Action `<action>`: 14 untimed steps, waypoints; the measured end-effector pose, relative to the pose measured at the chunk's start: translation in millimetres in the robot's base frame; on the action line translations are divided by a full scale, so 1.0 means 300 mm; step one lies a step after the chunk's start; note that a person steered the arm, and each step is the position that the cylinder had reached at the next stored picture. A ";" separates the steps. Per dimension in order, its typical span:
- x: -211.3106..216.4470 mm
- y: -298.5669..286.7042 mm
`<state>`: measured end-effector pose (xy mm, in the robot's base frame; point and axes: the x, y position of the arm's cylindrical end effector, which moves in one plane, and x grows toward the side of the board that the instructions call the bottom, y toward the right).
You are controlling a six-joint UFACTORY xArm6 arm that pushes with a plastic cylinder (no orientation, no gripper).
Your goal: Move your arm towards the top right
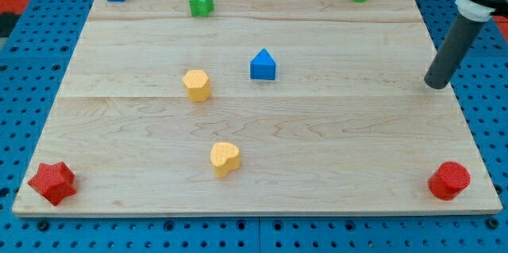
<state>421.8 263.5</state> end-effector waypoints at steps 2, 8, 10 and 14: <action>-0.077 0.005; -0.265 -0.020; -0.295 -0.021; -0.489 -0.160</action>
<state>275.0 215.5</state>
